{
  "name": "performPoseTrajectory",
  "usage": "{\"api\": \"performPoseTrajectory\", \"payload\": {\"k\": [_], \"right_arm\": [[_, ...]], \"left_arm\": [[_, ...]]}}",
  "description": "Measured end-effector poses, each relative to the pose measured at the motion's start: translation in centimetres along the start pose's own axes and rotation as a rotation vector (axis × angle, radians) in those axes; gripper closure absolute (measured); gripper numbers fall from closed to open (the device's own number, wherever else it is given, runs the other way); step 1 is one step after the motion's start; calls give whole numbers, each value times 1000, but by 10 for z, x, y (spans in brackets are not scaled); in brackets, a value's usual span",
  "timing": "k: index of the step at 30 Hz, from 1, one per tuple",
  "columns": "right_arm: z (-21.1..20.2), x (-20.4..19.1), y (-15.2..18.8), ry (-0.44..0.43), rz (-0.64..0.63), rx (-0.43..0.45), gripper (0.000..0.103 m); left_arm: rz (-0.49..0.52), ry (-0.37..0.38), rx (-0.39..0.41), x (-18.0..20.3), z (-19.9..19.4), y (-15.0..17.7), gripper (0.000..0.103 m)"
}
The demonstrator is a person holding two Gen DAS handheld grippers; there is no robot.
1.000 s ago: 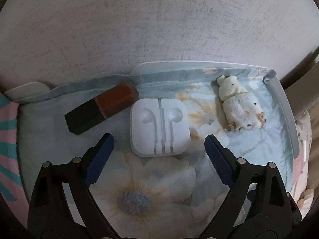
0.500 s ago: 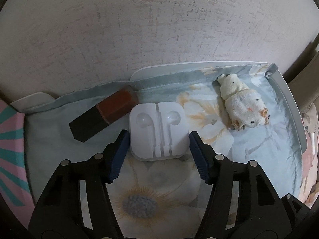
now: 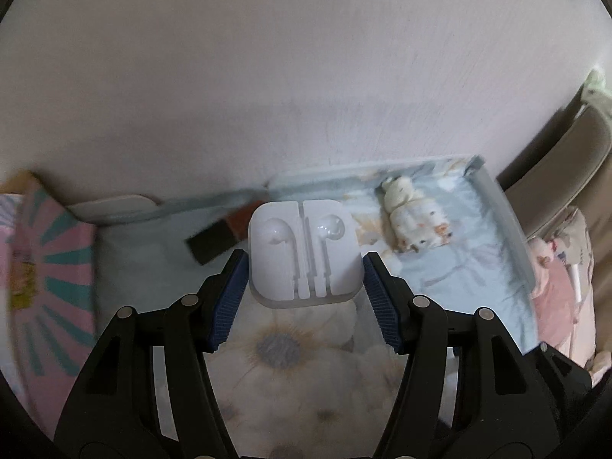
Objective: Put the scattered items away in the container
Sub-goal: 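Grasp the white earphone case with left gripper while right gripper grasps the white ring, then carry earphone case and white ring into the cardboard box and release both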
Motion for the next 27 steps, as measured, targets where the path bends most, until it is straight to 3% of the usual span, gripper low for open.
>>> {"api": "performPoseTrajectory", "payload": {"k": [5, 13, 17, 22, 27], "right_arm": [[-26, -21, -21, -15, -40, 22, 64], [-66, -84, -69, -114, -119, 58, 64], [-80, -125, -91, -198, -149, 60, 64], [-84, -187, -107, -326, -187, 19, 64], [-71, -245, -98, -380, -292, -45, 64]], "left_arm": [[-24, -15, 58, -12, -49, -19, 45], [-83, -69, 131, -61, -136, -11, 45], [-138, -122, 159, -110, -193, 14, 45], [-223, -162, 177, -156, -229, 45, 45], [-315, -211, 184, -194, -254, 83, 45]]}}
Point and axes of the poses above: each gripper's, at about its wrist camera, not at the fingertips, and z roughly the way its jaws point, x to its right, y to its underside, the point moved 9 cm from there along z, roughly the way its jaws point, and after that the axes turned 15 degrees about z, right-handed, at the moved point
